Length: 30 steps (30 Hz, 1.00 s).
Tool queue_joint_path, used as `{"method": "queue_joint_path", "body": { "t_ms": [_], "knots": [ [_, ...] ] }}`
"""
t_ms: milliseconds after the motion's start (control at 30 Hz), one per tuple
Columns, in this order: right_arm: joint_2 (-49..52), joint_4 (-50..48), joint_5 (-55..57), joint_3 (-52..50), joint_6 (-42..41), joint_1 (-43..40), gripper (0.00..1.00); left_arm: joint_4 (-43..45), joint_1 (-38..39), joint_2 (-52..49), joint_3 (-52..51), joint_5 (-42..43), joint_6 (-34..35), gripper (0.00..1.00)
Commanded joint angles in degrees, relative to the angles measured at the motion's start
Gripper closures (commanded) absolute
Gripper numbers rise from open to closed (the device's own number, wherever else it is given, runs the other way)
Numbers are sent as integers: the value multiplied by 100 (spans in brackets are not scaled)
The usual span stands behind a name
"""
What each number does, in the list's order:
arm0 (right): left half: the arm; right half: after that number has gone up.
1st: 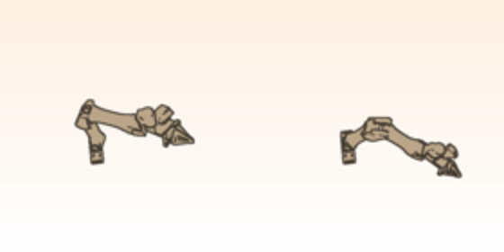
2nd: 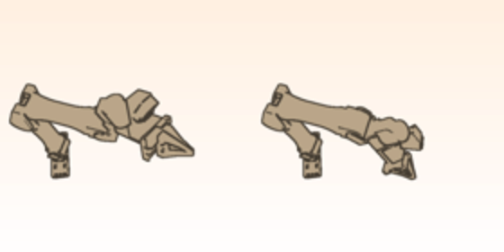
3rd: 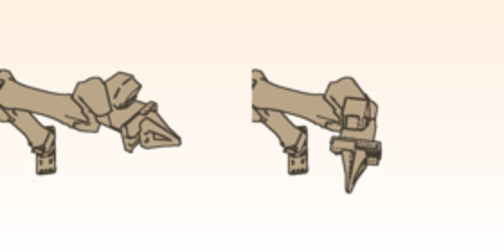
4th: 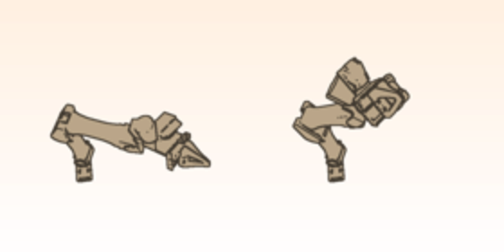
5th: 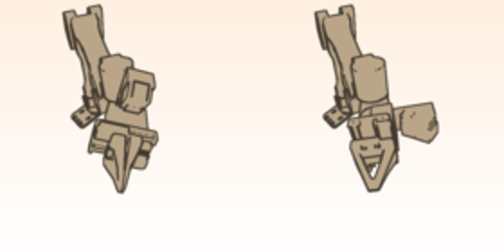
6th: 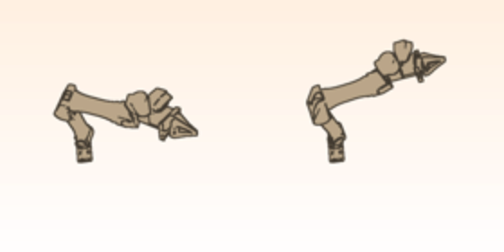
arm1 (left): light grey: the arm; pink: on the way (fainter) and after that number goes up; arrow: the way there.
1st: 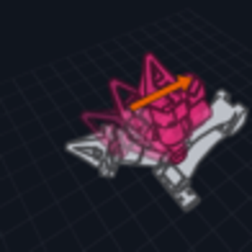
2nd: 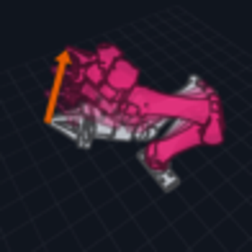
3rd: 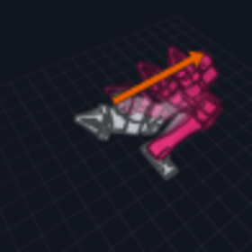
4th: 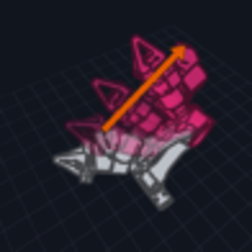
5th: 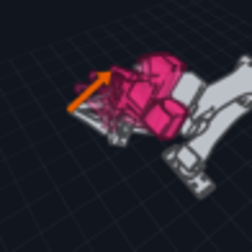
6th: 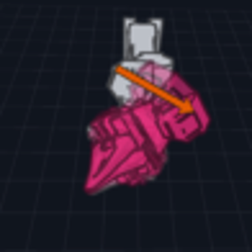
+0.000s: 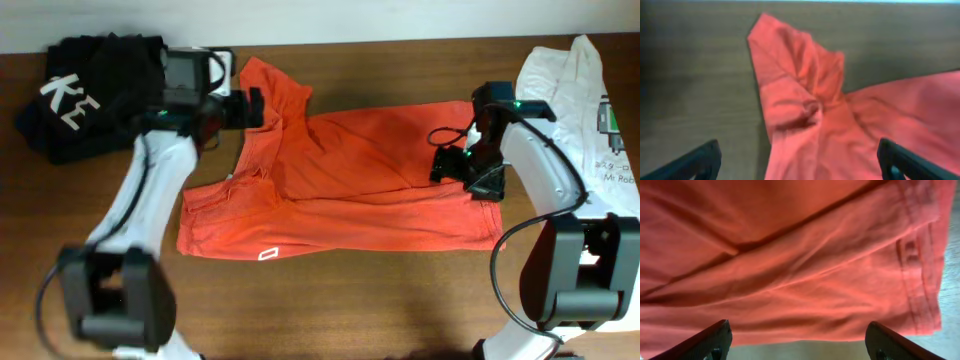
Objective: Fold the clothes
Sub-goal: 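Grasp the shirt's upper edge with both grippers to smooth it, then grip the red shirt's top corners and fold it down toward the hem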
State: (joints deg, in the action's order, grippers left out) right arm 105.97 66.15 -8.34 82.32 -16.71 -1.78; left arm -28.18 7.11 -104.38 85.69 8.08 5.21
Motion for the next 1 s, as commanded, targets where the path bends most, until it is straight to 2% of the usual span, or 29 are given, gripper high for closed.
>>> {"method": "queue_joint_path", "body": {
  "t_ms": [0, 67, 167, 200, 367, 400, 433, 467, 533, 600, 633, 667, 800, 967],
  "knots": [
    [-39, 31, -46, 79, 44, 177, 11, 1016, 162, -1086, 212, -345, -444, 6],
    [-39, 57, -46, 79, 44, 179, 12, 1919, 162, -1648, 212, -345, -444, 11],
    [-39, 96, -4, 79, 46, 179, 11, 2406, 181, -2245, 212, -765, -442, 33],
    [-39, 120, -7, 79, 46, 179, 12, 2422, 199, -2367, 212, -944, -442, 36],
    [-39, 210, 17, 79, 44, 177, 12, 2247, 201, -2835, 212, -938, -205, 36],
    [-39, 227, 94, 79, 42, 177, 11, 2184, 201, -2872, 212, -938, -205, 43],
    [-39, 271, 258, 98, 39, 173, 12, 2072, 199, -2881, 212, -938, -205, 75],
    [-39, 378, 372, 214, 39, 170, 12, 2022, 199, -2868, 212, -940, -205, 100],
    [-39, 627, 680, 791, 39, 155, 11, 1897, 201, -2651, 212, -940, -201, 100],
    [-39, 616, 850, 1272, 42, 63, 5, 1569, 197, -2302, 212, -955, -201, 99],
    [-39, 487, 905, 1486, 44, -4, 0, 1252, 184, -2022, 212, -1252, -22, 99],
    [-39, 190, 901, 1687, 160, -122, 1, 933, 157, -1781, 212, -1740, 275, 99],
    [332, -1532, 885, 1700, 1088, -280, 1, 238, -15, -1582, 210, -1843, 306, 99],
    [1786, -3156, 1056, 1700, 1204, -162, 1, 236, -15, -1582, 210, -1843, 304, 99]
  ]
}}
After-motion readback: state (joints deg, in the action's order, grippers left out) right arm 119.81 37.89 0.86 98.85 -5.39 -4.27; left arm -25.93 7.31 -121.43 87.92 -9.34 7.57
